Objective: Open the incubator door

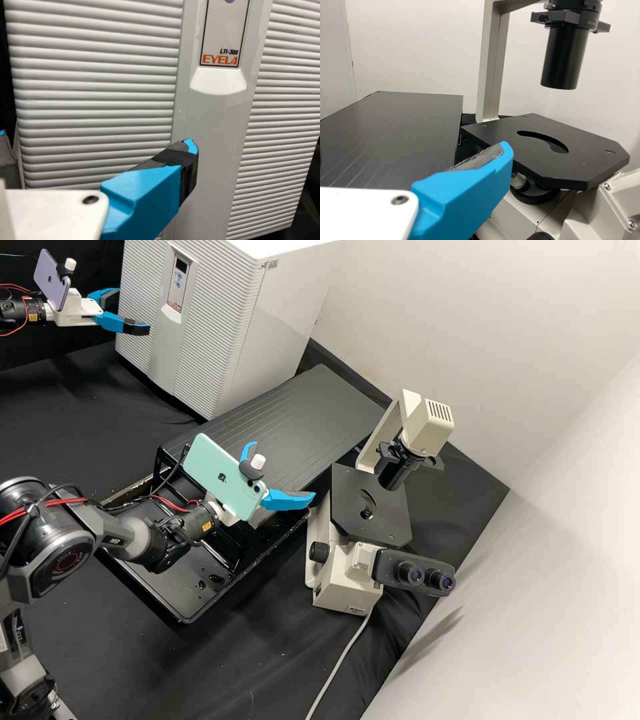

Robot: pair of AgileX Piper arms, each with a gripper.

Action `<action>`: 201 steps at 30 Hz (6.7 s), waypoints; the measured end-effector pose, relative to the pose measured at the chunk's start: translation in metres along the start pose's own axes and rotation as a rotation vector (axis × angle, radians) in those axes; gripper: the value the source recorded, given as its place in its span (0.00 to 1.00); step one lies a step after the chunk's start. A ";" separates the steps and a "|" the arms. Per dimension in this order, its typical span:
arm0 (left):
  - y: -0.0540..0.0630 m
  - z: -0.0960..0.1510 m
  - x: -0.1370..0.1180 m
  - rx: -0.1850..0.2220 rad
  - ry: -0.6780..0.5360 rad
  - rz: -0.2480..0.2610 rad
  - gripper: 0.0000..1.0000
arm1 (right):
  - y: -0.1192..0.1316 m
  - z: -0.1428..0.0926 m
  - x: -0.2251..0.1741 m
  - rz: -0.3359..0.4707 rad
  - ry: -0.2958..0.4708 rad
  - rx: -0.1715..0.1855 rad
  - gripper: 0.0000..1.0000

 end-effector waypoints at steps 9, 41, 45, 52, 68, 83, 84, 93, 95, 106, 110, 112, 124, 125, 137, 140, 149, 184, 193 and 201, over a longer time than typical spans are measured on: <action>-0.005 -0.002 0.001 -0.006 0.003 -0.009 0.00 | 0.000 0.000 0.000 0.000 0.000 0.000 1.00; -0.003 -0.006 0.000 -0.007 0.033 -0.002 0.00 | 0.000 0.000 0.000 0.000 0.000 0.000 1.00; -0.003 -0.006 0.000 -0.007 0.033 -0.002 0.00 | 0.000 0.000 0.000 0.000 0.000 0.000 1.00; -0.003 -0.008 -0.001 -0.002 0.035 -0.004 0.00 | 0.000 0.000 0.000 0.000 0.000 0.000 1.00; -0.002 -0.015 -0.003 0.019 0.026 -0.004 0.00 | 0.000 0.000 0.000 0.000 0.000 0.000 1.00; -0.001 -0.016 -0.004 0.020 0.025 -0.003 0.00 | 0.000 0.000 0.000 0.000 0.000 0.000 1.00; -0.001 -0.016 -0.004 0.020 0.025 -0.003 0.00 | 0.000 0.000 0.000 0.000 0.000 0.000 1.00; -0.001 -0.017 -0.004 0.026 0.025 -0.001 0.00 | 0.000 0.000 0.000 0.000 0.000 0.000 1.00; -0.001 -0.017 -0.004 0.026 0.025 -0.001 0.00 | 0.000 0.000 0.000 0.000 0.000 0.000 1.00; -0.001 -0.017 -0.005 0.030 0.024 -0.001 0.00 | 0.000 0.000 0.000 0.000 0.000 0.000 1.00; -0.001 -0.017 -0.005 0.030 0.022 -0.001 0.00 | 0.000 0.000 0.000 0.000 0.000 0.000 1.00; 0.000 -0.018 -0.005 0.031 0.022 -0.001 0.00 | 0.000 0.000 0.000 0.000 0.000 0.000 1.00; -0.006 -0.016 -0.010 0.041 0.011 0.004 0.00 | 0.000 0.000 0.000 0.000 0.000 0.000 1.00; -0.006 -0.016 -0.010 0.045 0.008 0.005 0.00 | 0.000 0.000 0.000 0.000 0.000 0.000 1.00; -0.005 -0.013 -0.015 0.047 0.015 0.004 0.00 | 0.000 0.000 0.000 0.000 0.000 0.000 1.00; -0.006 -0.013 -0.016 0.045 0.016 0.001 0.00 | 0.000 0.000 0.000 0.000 0.000 0.000 1.00; -0.004 -0.012 -0.017 0.041 0.019 0.007 0.00 | 0.000 0.000 0.000 0.000 0.000 0.000 1.00; 0.002 -0.010 -0.019 0.061 0.027 -0.002 0.00 | 0.000 0.000 0.000 0.000 0.000 0.000 1.00; 0.004 -0.004 -0.028 0.031 0.032 0.021 0.00 | 0.000 0.000 0.000 0.000 0.000 0.000 1.00; 0.013 0.028 -0.032 0.120 -0.224 0.115 0.00 | 0.000 0.000 0.000 0.000 0.000 0.000 1.00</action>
